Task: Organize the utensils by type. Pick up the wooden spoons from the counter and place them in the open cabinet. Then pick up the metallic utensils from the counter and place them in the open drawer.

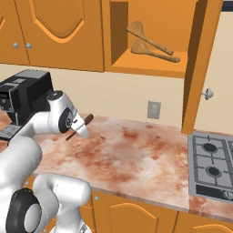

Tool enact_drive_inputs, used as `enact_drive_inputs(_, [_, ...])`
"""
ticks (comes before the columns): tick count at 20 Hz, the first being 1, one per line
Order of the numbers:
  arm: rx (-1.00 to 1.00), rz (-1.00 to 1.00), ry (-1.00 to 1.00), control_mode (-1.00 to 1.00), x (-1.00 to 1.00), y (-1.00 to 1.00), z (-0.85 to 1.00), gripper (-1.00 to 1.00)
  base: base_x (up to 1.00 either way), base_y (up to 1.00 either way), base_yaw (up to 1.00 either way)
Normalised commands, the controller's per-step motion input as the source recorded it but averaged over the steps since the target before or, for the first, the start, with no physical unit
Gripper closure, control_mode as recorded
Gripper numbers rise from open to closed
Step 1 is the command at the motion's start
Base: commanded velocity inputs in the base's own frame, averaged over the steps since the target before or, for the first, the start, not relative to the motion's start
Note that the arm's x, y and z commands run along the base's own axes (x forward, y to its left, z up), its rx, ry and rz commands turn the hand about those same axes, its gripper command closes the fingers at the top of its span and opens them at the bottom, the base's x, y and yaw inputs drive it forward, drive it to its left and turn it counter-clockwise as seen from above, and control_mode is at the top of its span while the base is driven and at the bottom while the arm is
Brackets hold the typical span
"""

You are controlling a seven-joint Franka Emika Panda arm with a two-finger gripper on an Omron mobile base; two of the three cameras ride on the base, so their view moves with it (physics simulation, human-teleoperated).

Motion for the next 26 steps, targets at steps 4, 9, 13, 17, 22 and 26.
enact_drive_inputs(4, [-0.03, 0.04, 0.21, -1.0, -0.04, 0.0, 0.31, 1.0, 0.0, 0.0, 0.0])
enact_drive_inputs(9, [0.0, 0.01, 0.0, -1.0, -0.05, -0.01, 0.01, 1.0, 0.0, 0.0, 0.0])
enact_drive_inputs(13, [0.0, 0.2, -0.03, -1.0, -0.49, -0.13, 0.28, 1.0, 0.0, 0.0, 0.0])
enact_drive_inputs(17, [0.0, 0.28, 0.0, -1.0, -0.56, -0.09, 0.59, 1.0, 0.0, 0.0, 0.0])
enact_drive_inputs(22, [0.0, 0.19, 0.01, -1.0, -0.56, 0.0, 0.73, 1.0, 0.0, 0.0, 0.0])
enact_drive_inputs(26, [-0.05, 0.12, 0.01, -1.0, -0.52, 0.0, 0.47, 1.0, 0.0, 0.0, 0.0])
